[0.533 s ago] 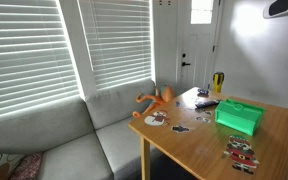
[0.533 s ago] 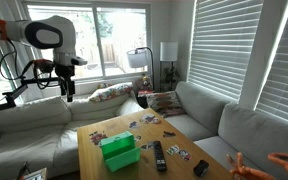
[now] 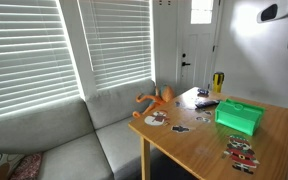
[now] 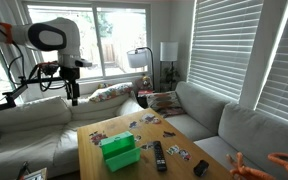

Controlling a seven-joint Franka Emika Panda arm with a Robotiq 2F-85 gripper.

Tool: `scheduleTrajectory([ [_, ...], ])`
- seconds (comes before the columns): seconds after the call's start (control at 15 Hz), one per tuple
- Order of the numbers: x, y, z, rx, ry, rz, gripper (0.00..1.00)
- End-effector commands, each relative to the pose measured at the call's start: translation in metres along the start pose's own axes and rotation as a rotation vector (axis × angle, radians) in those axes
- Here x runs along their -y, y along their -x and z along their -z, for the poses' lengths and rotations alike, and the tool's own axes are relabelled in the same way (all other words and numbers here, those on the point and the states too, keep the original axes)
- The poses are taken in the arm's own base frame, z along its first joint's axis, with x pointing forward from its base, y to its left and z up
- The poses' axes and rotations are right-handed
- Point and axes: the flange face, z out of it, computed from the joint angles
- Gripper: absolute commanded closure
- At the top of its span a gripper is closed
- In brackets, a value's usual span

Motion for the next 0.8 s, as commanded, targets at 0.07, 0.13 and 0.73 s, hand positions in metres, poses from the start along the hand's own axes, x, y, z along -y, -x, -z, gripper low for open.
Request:
scheduleTrajectory([
  [0.07, -0.071, -0.020, -0.014, -0.025, 0.072, -0.119, 0.00],
  [0.13, -0.088, -0.023, -0.017, -0.040, 0.089, -0.133, 0.00],
  [0.73, -0.137, -0.038, -0.029, -0.072, 0.050, -0.210, 0.00],
])
